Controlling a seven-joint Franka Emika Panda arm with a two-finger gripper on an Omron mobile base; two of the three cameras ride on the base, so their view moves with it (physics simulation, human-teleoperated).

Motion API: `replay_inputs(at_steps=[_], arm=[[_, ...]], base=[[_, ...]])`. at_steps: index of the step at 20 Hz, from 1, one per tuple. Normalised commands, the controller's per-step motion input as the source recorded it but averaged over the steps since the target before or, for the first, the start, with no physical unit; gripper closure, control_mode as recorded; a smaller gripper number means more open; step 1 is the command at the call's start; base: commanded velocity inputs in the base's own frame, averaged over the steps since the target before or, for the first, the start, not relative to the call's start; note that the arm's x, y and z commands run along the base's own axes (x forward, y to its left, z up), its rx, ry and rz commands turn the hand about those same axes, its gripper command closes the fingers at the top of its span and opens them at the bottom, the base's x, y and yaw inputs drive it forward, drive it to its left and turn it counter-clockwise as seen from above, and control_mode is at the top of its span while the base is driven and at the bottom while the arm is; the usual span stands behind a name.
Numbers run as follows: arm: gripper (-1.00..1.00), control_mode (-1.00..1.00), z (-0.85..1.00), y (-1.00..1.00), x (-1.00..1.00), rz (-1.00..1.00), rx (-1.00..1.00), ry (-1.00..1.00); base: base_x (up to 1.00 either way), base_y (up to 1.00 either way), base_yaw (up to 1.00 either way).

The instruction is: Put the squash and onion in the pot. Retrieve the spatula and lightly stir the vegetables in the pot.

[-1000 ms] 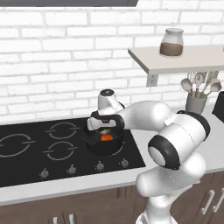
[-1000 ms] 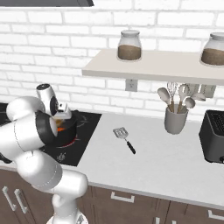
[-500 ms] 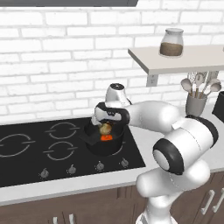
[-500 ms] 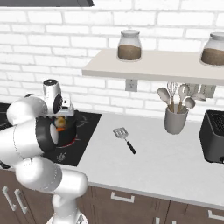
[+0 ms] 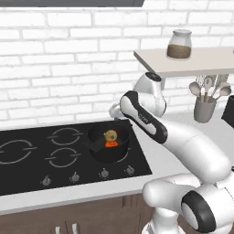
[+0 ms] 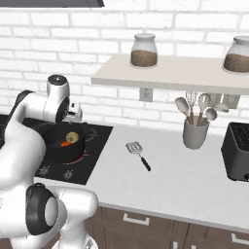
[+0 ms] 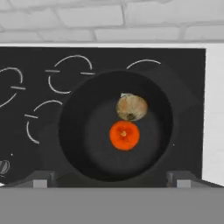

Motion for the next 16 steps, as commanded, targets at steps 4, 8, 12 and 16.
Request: replay_inputs(at_steps=[4,8,12,16], arm=[[-1.0,-1.0,0.56,-0.79,-0.24,-0.55,0.22,0.15],[-1.0,-1.0,0.12,-0.77,-0.04,-0.74,0.19,0.23],[-1.0,-1.0,0.0,-0.71,-0.06,-0.76,0.26,0.26],[-1.0,-1.0,0.0,-0.73,-0.24,-0.71,0.4,0.29]], base=[[0.0,0.0,0.0],[0.0,0.0,0.0],[0.0,0.0,0.0],[0.0,0.0,0.0]])
